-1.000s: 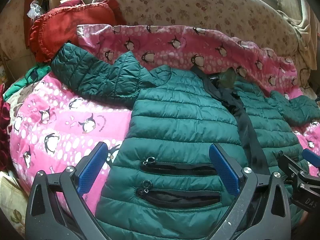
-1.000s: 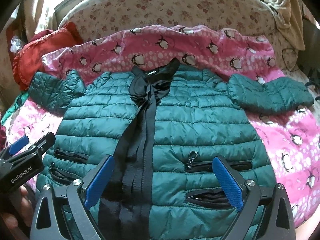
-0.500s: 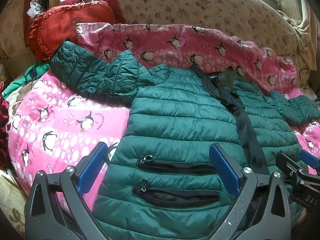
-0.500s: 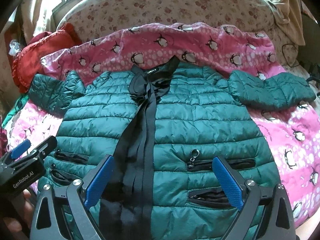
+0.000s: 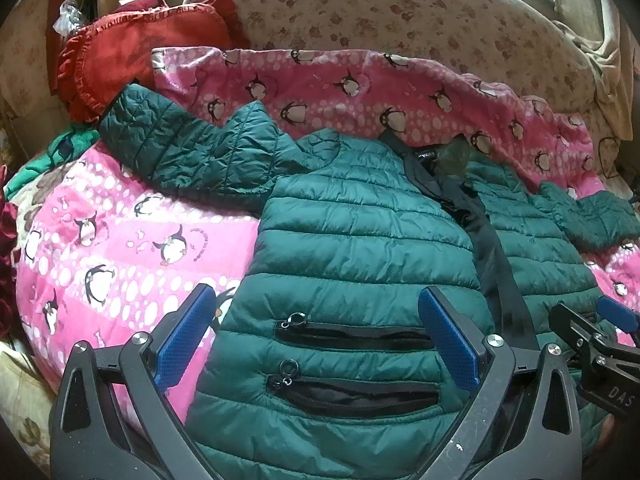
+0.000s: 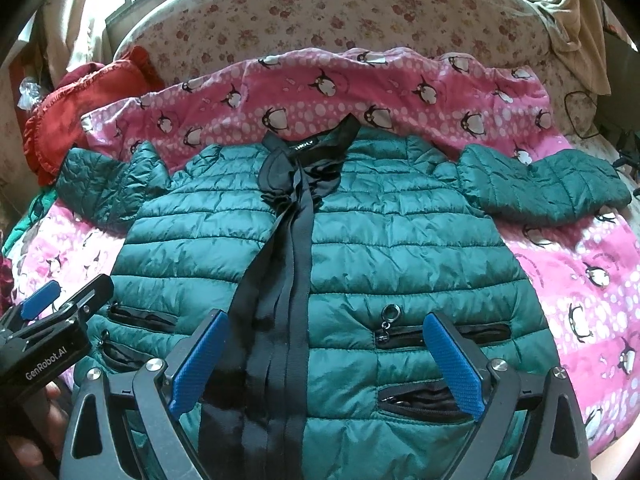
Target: Fold large clothes
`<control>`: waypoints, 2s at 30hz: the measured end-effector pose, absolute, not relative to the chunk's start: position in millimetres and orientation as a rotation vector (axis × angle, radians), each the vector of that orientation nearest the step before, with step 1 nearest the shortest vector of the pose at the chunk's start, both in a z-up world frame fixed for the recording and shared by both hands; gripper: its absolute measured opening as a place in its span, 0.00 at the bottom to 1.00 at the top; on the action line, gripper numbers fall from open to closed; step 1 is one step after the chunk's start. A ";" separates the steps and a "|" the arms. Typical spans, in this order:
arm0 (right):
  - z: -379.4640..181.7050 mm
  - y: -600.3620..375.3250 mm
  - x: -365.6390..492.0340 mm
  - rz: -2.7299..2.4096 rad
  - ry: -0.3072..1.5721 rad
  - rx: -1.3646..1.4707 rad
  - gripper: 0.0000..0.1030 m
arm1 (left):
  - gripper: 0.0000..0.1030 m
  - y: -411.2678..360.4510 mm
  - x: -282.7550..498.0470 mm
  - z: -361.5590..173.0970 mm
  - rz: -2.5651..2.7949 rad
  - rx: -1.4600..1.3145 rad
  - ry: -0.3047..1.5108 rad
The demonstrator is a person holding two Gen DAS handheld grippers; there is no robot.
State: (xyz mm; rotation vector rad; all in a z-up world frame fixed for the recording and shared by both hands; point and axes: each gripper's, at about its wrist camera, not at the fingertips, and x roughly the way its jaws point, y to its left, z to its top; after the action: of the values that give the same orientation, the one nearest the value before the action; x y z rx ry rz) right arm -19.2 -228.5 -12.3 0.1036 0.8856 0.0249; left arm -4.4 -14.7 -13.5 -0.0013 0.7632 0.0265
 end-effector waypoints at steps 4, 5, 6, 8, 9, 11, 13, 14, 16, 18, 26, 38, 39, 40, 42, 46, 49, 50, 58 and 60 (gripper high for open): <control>-13.9 -224.4 -14.8 0.030 0.901 0.096 0.93 | 0.99 -13.5 -2.1 -15.2 0.021 0.000 0.784; -15.3 -223.4 -13.9 0.030 0.902 0.089 0.93 | 0.99 -13.2 -1.5 -15.5 0.021 -0.001 0.785; -16.3 -222.5 -12.6 0.031 0.907 0.084 0.93 | 0.99 -13.3 -1.7 -15.2 0.021 0.000 0.783; -17.8 -221.2 -10.8 0.035 0.912 0.081 0.93 | 0.99 -13.3 -1.2 -15.6 0.020 -0.002 0.780; -17.8 -221.3 -10.3 0.039 0.913 0.082 0.93 | 0.99 -13.1 -1.9 -15.4 0.020 -0.003 0.785; -17.9 -221.2 -8.6 0.037 0.913 0.083 0.93 | 0.99 -12.1 -0.8 -16.2 0.022 -0.002 0.797; -17.9 -221.2 -6.2 0.036 0.919 0.083 0.93 | 0.99 -11.6 2.4 -16.8 0.024 0.002 0.804; -17.8 -221.1 -4.6 0.036 0.920 0.083 0.93 | 0.99 -12.0 3.9 -17.1 0.025 0.003 0.801; -17.7 -220.2 -1.7 0.037 0.919 0.082 0.93 | 0.99 -12.3 6.9 -17.5 0.025 0.006 0.795; -18.2 -219.1 2.0 0.044 0.927 0.084 0.93 | 0.99 -11.9 9.4 -17.9 0.025 0.002 0.795; -20.8 -210.9 22.7 0.075 0.940 0.084 0.88 | 0.99 -2.4 30.2 -20.7 0.046 -0.008 0.813; -12.8 -192.2 72.3 0.103 0.934 0.073 0.88 | 0.99 17.4 79.1 -26.1 0.088 -0.032 0.851; -14.2 -191.2 76.7 0.104 0.936 0.074 0.88 | 0.99 19.4 82.9 -26.4 0.090 -0.034 0.852; -16.1 -190.2 82.0 0.108 0.940 0.080 0.88 | 0.99 21.0 86.5 -26.8 0.095 -0.031 0.849; -19.9 -188.2 91.0 0.112 0.948 0.084 0.88 | 0.99 24.7 93.0 -28.3 0.098 -0.046 0.857; -25.0 -182.0 106.4 0.127 0.952 0.077 0.88 | 0.99 31.5 108.2 -32.9 0.102 -0.073 0.872; -27.3 -176.3 118.6 0.145 0.941 0.066 0.88 | 0.99 35.4 117.8 -36.3 0.107 -0.083 0.882; -28.0 -174.4 122.0 0.149 0.937 0.064 0.88 | 0.99 36.6 121.1 -38.0 0.108 -0.089 0.888; -44.0 -160.8 144.3 0.168 0.939 0.072 0.89 | 0.99 39.3 135.6 -48.0 0.118 -0.098 0.909; -47.6 -158.4 146.7 0.172 0.941 0.061 0.89 | 0.99 40.6 138.7 -50.0 0.120 -0.100 0.911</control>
State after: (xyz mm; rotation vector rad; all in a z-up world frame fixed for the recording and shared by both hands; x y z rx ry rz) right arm 146.7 -158.4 -47.6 0.0608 0.9412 0.1725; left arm 138.7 40.6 -50.0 -0.1001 0.9113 0.1196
